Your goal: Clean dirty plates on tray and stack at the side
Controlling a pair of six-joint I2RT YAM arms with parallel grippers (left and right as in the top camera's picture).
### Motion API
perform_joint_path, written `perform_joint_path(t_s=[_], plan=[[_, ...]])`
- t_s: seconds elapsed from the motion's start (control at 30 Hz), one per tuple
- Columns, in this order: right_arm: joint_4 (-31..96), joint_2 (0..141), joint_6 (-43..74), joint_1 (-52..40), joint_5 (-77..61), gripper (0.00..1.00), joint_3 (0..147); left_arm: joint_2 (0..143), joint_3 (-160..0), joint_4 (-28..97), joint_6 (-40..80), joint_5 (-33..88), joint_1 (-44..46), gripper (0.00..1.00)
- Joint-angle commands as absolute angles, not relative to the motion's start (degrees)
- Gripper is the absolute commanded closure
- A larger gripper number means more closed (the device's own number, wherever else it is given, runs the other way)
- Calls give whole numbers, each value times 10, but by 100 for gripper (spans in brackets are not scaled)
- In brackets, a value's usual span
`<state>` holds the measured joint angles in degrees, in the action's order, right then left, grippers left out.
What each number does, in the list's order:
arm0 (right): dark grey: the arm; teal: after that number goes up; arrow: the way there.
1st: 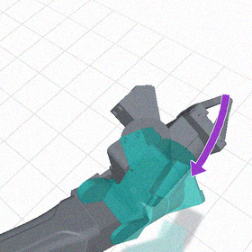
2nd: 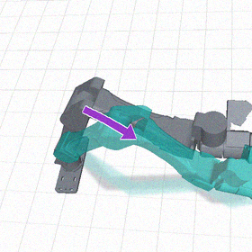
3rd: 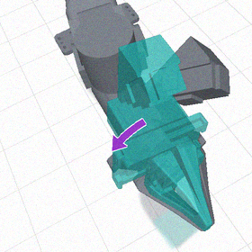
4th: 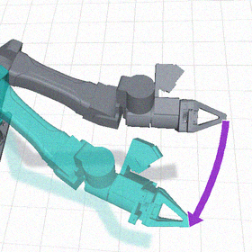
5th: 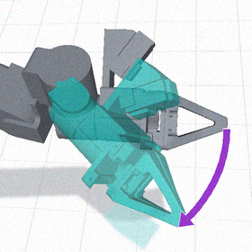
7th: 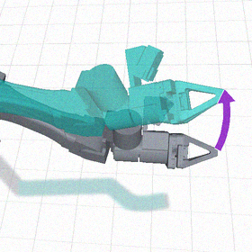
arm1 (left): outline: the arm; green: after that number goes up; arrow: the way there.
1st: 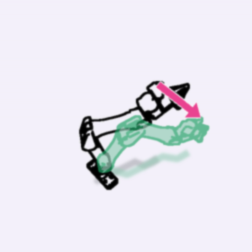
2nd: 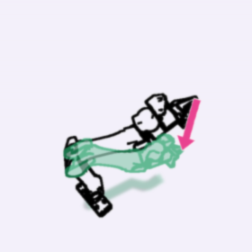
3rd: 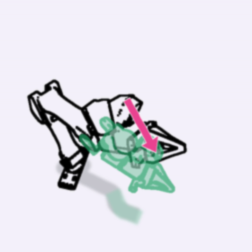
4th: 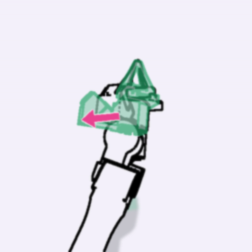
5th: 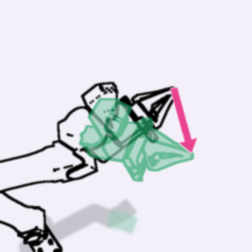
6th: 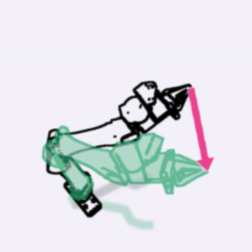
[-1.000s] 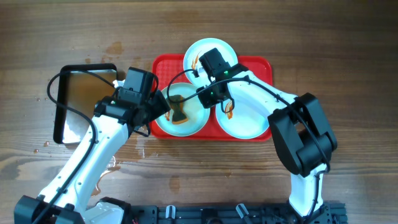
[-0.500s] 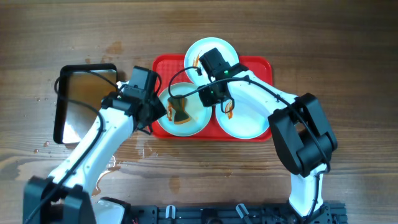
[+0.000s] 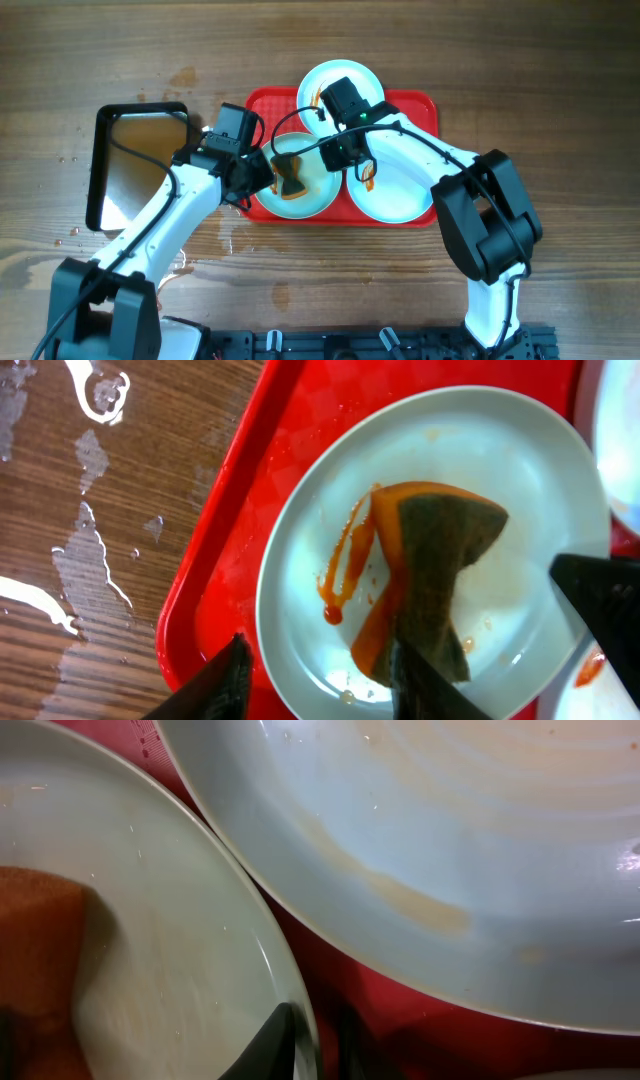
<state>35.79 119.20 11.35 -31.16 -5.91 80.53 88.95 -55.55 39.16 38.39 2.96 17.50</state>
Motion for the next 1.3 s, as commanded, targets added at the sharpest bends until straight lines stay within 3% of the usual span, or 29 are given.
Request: perform_joint_path(t_s=[0.0, 0.33, 0.67, 1.27], plan=[[367, 1217, 121, -308, -34, 84, 803, 913, -554, 390, 364, 36, 171, 59], [368, 1217, 122, -307, -34, 84, 803, 919, -554, 383, 349, 64, 171, 52], [371, 1217, 121, -307, -34, 84, 803, 919, -553, 401, 347, 64, 171, 51], [369, 1217, 122, -307, -34, 84, 803, 989, -553, 288, 349, 85, 221, 55]])
